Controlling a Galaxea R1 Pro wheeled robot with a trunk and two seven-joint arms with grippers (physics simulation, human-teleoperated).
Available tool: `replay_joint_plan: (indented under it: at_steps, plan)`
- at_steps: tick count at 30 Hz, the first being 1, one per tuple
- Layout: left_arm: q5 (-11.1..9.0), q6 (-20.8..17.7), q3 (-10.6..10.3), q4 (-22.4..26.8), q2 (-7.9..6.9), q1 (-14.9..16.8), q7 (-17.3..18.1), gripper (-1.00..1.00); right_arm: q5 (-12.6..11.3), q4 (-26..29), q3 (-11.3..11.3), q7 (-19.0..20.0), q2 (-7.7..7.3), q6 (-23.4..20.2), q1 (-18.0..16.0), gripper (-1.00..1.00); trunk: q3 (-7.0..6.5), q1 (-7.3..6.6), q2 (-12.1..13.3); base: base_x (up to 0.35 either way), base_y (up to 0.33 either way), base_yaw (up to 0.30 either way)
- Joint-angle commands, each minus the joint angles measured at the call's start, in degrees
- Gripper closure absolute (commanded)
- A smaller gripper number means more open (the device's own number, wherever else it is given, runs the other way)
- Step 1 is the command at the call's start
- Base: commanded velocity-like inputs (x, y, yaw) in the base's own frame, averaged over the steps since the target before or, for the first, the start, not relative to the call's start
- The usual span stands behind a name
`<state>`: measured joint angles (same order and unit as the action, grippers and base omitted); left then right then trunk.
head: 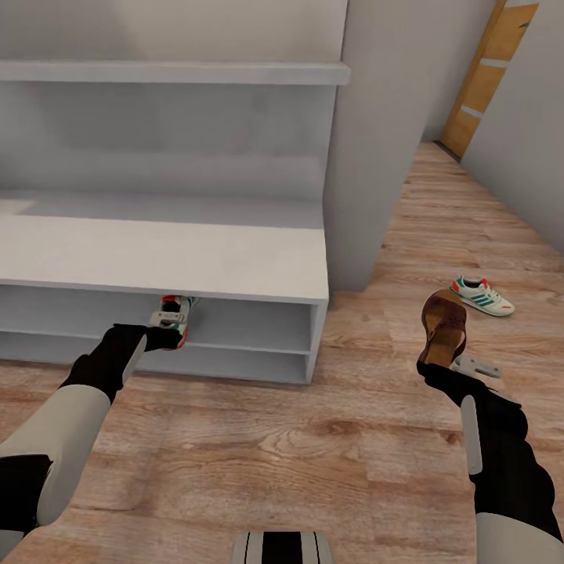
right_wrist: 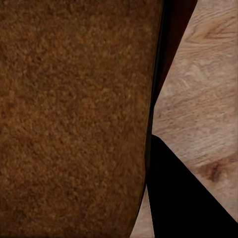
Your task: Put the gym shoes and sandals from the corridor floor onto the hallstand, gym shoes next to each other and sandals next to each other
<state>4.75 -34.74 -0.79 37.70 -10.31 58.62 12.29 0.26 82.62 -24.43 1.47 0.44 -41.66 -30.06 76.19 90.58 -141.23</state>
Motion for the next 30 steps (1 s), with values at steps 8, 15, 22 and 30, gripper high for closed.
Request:
replay_joint_plan:
  at_steps: [8, 15, 22, 30]
  plan:
    - [0.00, 0.02, 0.00, 0.00, 0.03, 0.00, -0.07, 1.00, -0.18, 0.00, 0.00, -0.15, 0.00, 0.00, 0.00, 1.00, 0.00, 0.00, 0.00, 0.050, -0.047, 0.000]
    - [0.04, 0.02, 0.00, -0.05, 0.06, 0.00, -0.06, 1.00, -0.17, 0.00, 0.00, -0.15, 0.00, 0.00, 0.00, 1.00, 0.00, 0.00, 0.00, 0.065, -0.048, 0.000]
    - [0.08, 0.03, 0.00, -0.08, 0.03, -0.02, 0.00, 1.00, -0.19, 0.00, 0.00, -0.15, 0.00, 0.00, 0.00, 1.00, 0.00, 0.00, 0.00, 0.084, -0.064, 0.000]
    - [-0.08, 0.03, 0.00, -0.09, -0.01, -0.20, 0.09, 1.00, -0.20, 0.00, 0.00, -0.15, 0.00, 0.00, 0.00, 1.00, 0.00, 0.00, 0.00, 0.004, -0.003, 0.000]
